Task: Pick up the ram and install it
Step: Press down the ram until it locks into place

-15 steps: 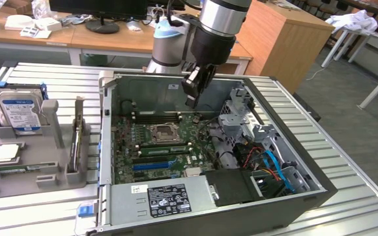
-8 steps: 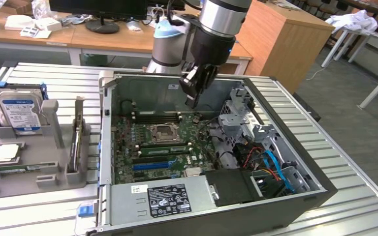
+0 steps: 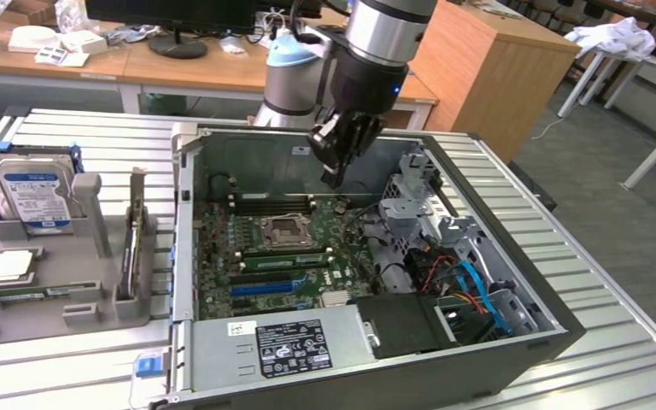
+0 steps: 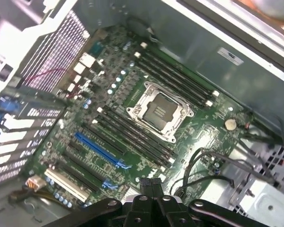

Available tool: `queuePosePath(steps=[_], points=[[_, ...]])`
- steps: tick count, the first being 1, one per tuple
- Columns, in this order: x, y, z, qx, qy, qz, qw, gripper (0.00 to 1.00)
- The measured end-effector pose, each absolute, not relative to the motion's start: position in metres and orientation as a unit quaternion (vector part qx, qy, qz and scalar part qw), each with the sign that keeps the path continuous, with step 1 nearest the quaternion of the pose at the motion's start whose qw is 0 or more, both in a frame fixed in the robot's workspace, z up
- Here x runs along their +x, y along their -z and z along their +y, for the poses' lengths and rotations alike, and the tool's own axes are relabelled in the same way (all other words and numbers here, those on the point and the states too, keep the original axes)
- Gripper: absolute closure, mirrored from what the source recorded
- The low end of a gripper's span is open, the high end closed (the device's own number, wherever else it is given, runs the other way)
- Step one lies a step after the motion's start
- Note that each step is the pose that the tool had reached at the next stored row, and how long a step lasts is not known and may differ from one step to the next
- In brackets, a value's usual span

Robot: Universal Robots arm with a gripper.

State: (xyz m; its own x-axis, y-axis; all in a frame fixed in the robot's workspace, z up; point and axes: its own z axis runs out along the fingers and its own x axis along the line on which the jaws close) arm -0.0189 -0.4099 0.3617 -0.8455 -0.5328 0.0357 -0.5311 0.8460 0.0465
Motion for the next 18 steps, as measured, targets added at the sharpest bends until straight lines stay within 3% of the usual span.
queuePosePath(steps=[18], points=[[-0.0189,-0.3584,-0.4099,0.127,0.021,-0.992,0.021,0.9]])
